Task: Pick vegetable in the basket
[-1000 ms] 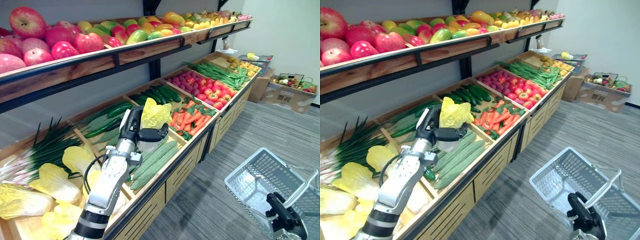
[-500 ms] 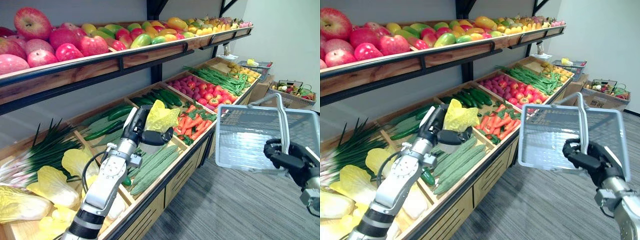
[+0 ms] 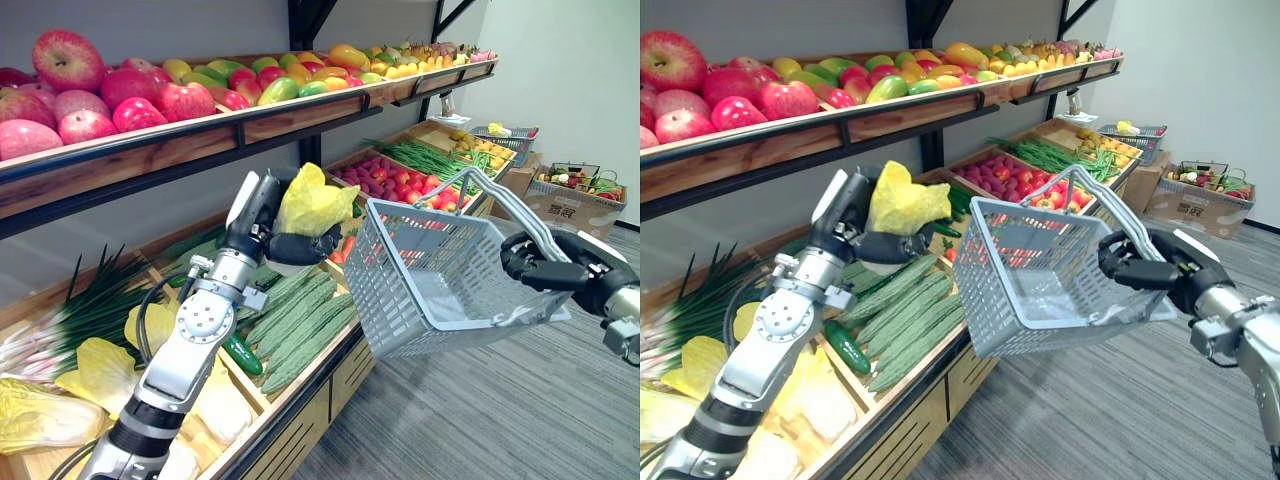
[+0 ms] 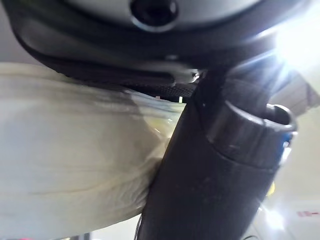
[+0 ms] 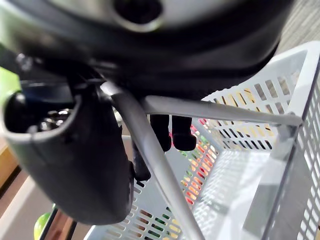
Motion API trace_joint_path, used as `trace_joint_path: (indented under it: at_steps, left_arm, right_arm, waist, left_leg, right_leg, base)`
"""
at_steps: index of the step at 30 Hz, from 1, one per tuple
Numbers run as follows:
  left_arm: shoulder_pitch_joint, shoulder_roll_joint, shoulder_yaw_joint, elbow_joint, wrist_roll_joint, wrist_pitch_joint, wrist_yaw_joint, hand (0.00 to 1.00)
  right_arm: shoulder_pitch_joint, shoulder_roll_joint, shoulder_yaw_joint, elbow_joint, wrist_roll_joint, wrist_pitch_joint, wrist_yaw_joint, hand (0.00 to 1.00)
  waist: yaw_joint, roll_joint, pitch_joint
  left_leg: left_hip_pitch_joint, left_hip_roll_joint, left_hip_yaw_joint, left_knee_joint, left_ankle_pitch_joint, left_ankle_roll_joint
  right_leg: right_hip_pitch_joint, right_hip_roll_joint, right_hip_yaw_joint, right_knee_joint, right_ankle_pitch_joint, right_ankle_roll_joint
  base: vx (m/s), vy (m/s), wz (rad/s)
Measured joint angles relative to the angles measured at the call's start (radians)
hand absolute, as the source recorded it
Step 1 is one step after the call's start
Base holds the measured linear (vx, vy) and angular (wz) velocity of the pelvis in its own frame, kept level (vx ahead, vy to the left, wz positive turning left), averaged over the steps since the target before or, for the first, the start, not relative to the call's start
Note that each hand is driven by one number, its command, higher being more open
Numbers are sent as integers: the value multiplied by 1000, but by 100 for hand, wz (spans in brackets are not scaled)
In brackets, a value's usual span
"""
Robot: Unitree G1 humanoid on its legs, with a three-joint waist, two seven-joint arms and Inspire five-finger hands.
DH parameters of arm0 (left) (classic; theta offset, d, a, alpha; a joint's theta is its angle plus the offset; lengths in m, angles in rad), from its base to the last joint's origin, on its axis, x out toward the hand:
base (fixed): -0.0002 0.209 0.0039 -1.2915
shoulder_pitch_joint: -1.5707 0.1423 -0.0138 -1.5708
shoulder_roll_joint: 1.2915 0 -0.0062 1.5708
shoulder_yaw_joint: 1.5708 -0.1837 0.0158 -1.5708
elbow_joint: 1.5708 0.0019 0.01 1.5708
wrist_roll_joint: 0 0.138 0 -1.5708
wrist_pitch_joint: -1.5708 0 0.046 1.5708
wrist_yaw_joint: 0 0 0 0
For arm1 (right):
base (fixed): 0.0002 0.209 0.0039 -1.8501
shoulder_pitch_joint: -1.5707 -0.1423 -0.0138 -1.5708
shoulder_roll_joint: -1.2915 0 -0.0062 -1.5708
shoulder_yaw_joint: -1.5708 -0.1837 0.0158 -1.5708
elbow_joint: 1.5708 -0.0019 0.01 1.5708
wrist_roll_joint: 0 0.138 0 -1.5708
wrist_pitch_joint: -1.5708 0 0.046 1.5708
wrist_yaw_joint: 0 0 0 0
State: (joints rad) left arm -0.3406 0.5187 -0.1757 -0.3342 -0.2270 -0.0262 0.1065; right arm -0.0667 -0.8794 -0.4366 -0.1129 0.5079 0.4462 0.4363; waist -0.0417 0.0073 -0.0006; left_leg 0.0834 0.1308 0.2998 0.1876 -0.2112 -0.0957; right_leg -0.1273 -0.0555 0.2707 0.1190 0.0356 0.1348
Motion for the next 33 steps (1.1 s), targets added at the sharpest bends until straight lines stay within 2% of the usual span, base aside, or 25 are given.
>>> trace_joint_path:
  at_steps: [4,7,13,19,29,33]
  left_arm:
    - [-27,5,-1,-29,47,-36,11,0]
    - [-71,24,-28,-42,160,-78,29,0]
    - [-117,72,-119,-75,255,-102,42,0]
    - [-194,92,-234,-75,346,-108,42,0]
    - [-205,110,-360,-69,402,-103,35,0]
    - [-236,111,-409,-11,435,-95,13,0]
  right_arm:
    - [-41,-30,68,1,-7,24,1,0]
    - [-59,-32,120,1,-7,58,27,0]
    - [-101,-32,223,0,-35,79,66,0]
    - [-121,-29,267,-23,-33,83,66,0]
    - [-158,-26,284,-108,-9,82,23,0]
    - [-158,-26,286,-163,13,82,20,0]
  waist:
    - [-1,-5,-23]
    - [1,-8,-26]
    - [-8,-7,-32]
    - [-12,-5,-34]
    - [-30,-3,-35]
    - [-41,-1,-36]
  left_leg:
    - [2,-5,-4,-15,9,2]
    - [1,-10,-2,-18,14,4]
    - [2,-14,11,-26,18,5]
    - [3,-15,19,-26,18,5]
    - [15,-14,63,-27,17,4]
    - [21,-12,80,-28,14,0]
  right_leg:
    - [0,-4,-3,-4,1,1]
    - [7,-11,-1,-32,20,3]
    - [7,-14,11,-52,36,5]
    - [7,-13,18,-59,42,6]
    - [4,-3,61,-75,60,7]
    - [2,2,79,-74,61,7]
  base:
    - [-12,15,3]
    - [-46,39,-1]
    - [-16,26,-6]
    - [-6,18,-3]
    - [-10,21,-13]
    - [-5,22,-13]
